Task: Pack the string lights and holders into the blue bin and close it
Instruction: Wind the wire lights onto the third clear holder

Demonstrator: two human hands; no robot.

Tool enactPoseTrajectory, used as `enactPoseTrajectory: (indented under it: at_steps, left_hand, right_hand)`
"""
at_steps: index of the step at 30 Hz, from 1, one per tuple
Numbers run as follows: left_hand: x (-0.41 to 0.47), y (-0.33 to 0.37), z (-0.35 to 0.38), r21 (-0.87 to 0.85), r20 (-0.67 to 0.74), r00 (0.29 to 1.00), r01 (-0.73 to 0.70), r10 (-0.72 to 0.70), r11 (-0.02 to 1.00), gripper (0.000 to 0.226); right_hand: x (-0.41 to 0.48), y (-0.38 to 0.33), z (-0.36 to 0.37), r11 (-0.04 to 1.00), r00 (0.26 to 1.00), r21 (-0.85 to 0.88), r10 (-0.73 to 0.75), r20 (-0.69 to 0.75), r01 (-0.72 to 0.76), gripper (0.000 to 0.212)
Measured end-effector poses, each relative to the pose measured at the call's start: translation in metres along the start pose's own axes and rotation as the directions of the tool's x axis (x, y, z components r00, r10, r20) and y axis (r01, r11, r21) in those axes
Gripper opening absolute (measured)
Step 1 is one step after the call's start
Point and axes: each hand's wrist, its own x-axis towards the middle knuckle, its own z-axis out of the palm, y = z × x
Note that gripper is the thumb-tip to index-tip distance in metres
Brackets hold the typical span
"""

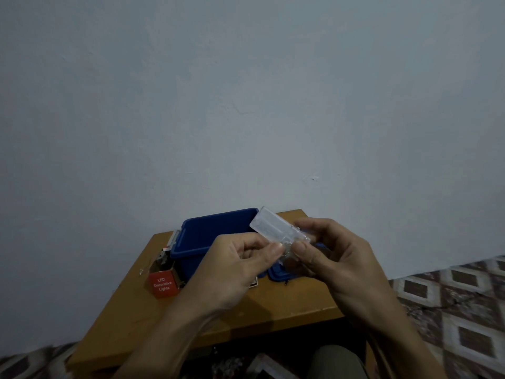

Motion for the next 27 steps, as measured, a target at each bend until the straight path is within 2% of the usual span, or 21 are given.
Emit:
enactPoseTrajectory:
  at_steps: [5, 10, 13, 18, 24, 27]
  left_hand:
    - [0.002, -0.004, -0.001, 0.084, -0.045, 0.999, 0.009, -0.005, 0.996, 0.026]
    - [0.000, -0.002, -0.004, 0.209, 0.033, 0.999, 0.032, -0.040, 0.977, 0.017]
    - [0.000, 0.002, -0.007, 0.251, -0.008, 0.996, 0.084, -0.085, 0.964, 0.019]
    - [-0.004, 0.010, -0.011, 0.249, 0.072, 0.984, 0.138, -0.160, 0.959, 0.016]
    - [-0.006, 0.012, -0.017, 0.355, -0.032, 0.995, 0.101, -0.096, 0.929, 0.014]
    - [-0.009, 0.021, -0.021, 0.394, 0.023, 0.989, 0.125, -0.145, 0.911, 0.021]
  right_hand:
    - [0.000, 0.001, 0.002, 1.000, 1.000, -0.026, 0.018, 0.021, -0.018, 0.035]
    - [0.002, 0.006, 0.002, 0.999, 0.998, -0.026, 0.029, -0.063, -0.030, 0.026]
    - [0.002, 0.006, 0.003, 0.999, 0.996, -0.028, 0.027, -0.081, -0.029, 0.028]
    - [0.001, 0.004, 0.006, 0.997, 0.993, -0.079, -0.009, -0.120, 0.000, 0.021]
    - [0.001, 0.001, 0.006, 0.998, 0.988, -0.069, -0.023, -0.153, 0.013, 0.017]
    - [0.001, 0.002, 0.006, 0.992, 0.985, -0.127, -0.032, -0.167, 0.010, 0.016]
